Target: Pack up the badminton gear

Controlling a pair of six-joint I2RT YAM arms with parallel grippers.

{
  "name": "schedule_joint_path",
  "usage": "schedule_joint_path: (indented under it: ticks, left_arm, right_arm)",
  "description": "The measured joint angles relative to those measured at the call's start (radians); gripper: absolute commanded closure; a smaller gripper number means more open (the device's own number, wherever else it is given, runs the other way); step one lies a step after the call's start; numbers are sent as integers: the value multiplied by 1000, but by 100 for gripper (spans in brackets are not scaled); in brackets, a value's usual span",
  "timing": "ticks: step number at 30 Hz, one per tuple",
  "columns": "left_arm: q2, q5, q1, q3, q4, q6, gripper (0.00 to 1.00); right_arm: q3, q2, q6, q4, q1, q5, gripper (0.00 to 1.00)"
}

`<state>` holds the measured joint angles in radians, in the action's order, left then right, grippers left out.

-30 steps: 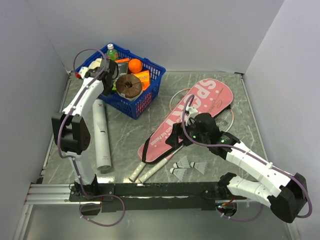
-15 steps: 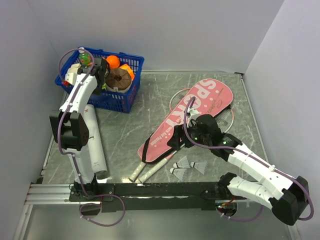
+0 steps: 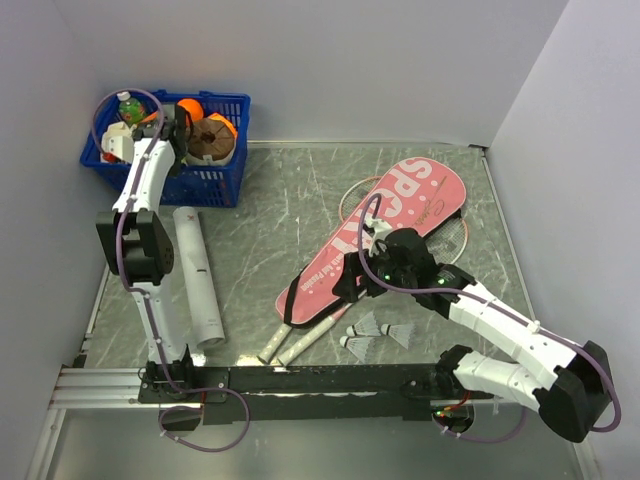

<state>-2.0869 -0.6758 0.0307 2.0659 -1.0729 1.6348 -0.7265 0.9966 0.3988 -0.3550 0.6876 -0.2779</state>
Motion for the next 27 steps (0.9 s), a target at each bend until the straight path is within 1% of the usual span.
schedule_joint_path:
  ticks: [1,2,3,5,6,7,8,9,12,15,19,23,26,27]
  left_arm:
    - [-1,2,4,-3,18,-20,71]
    - [0,3,6,-12,37,-35,66]
    - [10,6,10,-37,71,-58,59]
    - [40,29,23,-99,163,-113,52]
    - [48,43,30,-116,196,-142,48]
    - [55,56,36,-130,222,-167,45]
    - [60,68,41,-139,248,-191,42]
    - [61,77,45,-143,265,-216,34]
    - [61,105,51,-151,314,-293,24]
    - [79,136,52,-174,360,-366,23]
    - [150,191,54,-236,423,-445,23]
    - [261,253,54,-266,396,-499,24]
    - [372,261,36,-301,422,-541,21]
    - [425,261,23,-319,426,-567,15]
  right_arm:
    - [0,7,0,3,0,-2,0]
    - [0,12,0,4,0,-3,0]
    - [0,18,0,5,0,-4,0]
    - [0,25,0,5,0,-5,0]
    - [0,26,0,5,0,-5,0]
    - [0,26,0,8,0,-5,0]
    - [0,26,0,10,1,-5,0]
    - [0,26,0,13,1,-5,0]
    - [0,26,0,19,2,-5,0]
    - [0,26,0,23,2,-9,0]
    - [0,26,1,26,2,-19,0]
    - [0,22,0,26,3,-23,0]
    - [0,19,0,26,6,-23,0]
    - [0,19,0,26,7,-23,0]
